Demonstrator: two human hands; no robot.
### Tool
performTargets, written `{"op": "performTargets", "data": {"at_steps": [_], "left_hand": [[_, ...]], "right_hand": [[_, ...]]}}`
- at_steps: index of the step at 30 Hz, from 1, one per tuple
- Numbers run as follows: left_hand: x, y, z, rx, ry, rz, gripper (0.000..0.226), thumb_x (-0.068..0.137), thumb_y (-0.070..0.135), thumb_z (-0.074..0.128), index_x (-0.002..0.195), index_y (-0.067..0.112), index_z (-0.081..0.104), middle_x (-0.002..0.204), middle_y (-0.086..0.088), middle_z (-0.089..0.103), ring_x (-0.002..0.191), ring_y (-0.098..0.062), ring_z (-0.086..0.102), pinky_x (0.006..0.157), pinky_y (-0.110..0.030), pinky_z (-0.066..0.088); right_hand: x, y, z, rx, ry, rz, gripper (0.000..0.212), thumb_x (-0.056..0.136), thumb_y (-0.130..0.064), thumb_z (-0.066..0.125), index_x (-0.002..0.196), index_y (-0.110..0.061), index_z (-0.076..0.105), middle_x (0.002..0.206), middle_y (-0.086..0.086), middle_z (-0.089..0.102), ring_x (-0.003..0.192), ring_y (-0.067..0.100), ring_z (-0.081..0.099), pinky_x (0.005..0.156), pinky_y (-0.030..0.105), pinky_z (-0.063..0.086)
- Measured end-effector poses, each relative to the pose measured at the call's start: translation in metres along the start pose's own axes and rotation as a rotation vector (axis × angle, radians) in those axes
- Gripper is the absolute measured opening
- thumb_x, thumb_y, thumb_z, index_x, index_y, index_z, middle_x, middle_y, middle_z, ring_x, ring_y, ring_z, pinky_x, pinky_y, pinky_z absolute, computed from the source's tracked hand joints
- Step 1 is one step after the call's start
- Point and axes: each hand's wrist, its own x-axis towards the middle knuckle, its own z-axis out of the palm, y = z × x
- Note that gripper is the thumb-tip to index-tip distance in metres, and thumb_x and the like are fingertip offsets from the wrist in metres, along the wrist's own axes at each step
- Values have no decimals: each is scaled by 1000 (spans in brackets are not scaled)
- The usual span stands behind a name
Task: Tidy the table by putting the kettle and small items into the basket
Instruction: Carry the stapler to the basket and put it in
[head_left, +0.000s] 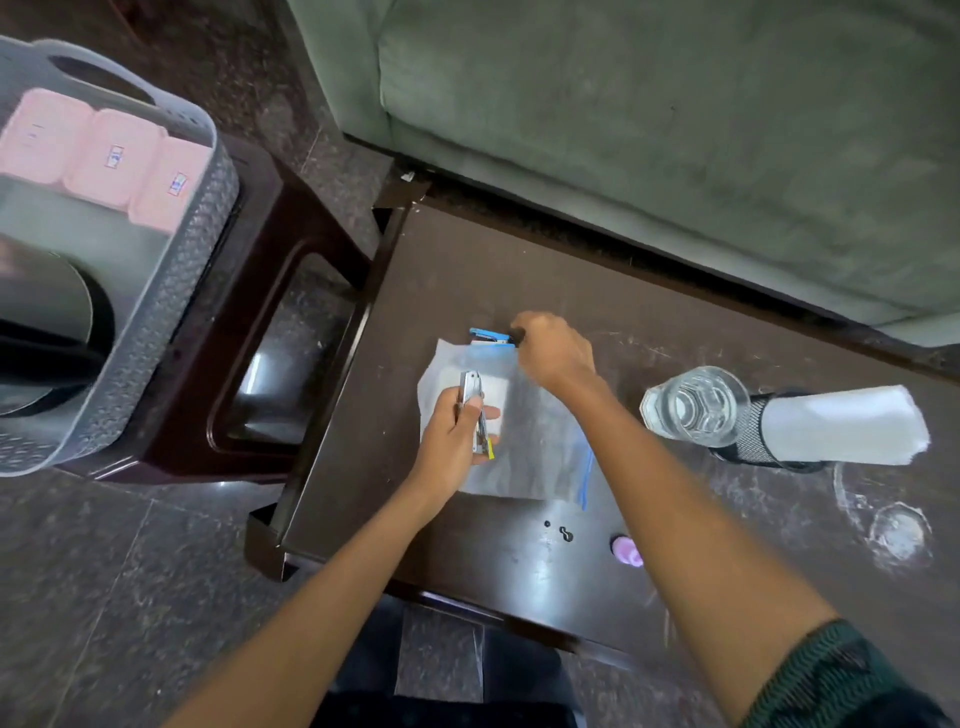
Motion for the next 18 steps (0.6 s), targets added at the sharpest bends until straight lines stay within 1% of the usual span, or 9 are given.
{"op": "performTargets", "data": {"at_steps": [1,3,7,9,11,13,15,17,18], "left_hand": [[1,-5,-4,0,6,-16,18,100,25,34,107,14,46,105,-5,62,78,-21,62,58,-21,52],[1,-12,-11,-8,23,-41,15,100,25,34,104,15,46,106,-5,62,75,-18,61,61,-25,51],[1,-13,-22,-17,40,-50,13,100,23,35,104,17,45,103,-2,62,75,-13,59,60,-20,49],[2,-11,-26,-21,37,-47,13,100,24,35,105,18,45,105,-2,62,79,-14,59,61,-20,47],[4,-8,-28,-15,40,-35,14,100,25,35,106,20,46,107,-4,63,83,-17,60,60,-19,46],[5,-3,-29,-19,42,-26,15,99,26,36,109,19,46,107,-6,65,85,-19,62,61,-20,46],[4,4,-29,-52,42,-23,17,99,26,37,110,17,47,100,-5,66,83,-18,63,64,-23,48],[3,12,-31,-83,49,-15,21,99,25,39,113,12,48,91,-1,68,79,-15,63,65,-24,49],[3,17,-35,-100,58,-11,23,98,25,40,114,11,49,88,0,68,76,-14,64,64,-24,50]], "right_hand": [[-3,-1,2,-20,-5,-13,37,82,1,41,111,-15,58,115,12,59,102,38,57,77,39,44],[-8,-3,8,-50,-14,-24,36,83,-1,44,114,-15,54,113,12,58,99,36,57,73,37,44],[-9,-7,14,-69,88,14,41,81,-2,53,119,-14,44,120,11,45,97,35,56,67,36,41],[-3,-10,17,-67,122,-17,50,79,0,55,124,-17,43,122,11,41,103,32,50,66,37,42],[3,-13,21,-97,103,-87,57,79,0,56,130,-20,43,122,10,41,109,29,42,69,39,46],[8,-15,25,-144,107,-139,50,82,-4,56,129,-18,48,121,9,45,111,28,40,73,39,47],[11,-15,28,-177,114,-158,39,85,-8,55,124,-14,53,120,10,49,111,28,42,74,39,47],[10,-15,28,-134,137,-142,32,86,-14,56,119,-11,56,118,9,52,110,27,43,76,40,46],[10,-19,26,-63,165,-125,30,86,-15,56,115,-10,56,116,9,54,109,27,44,76,39,46]]}}
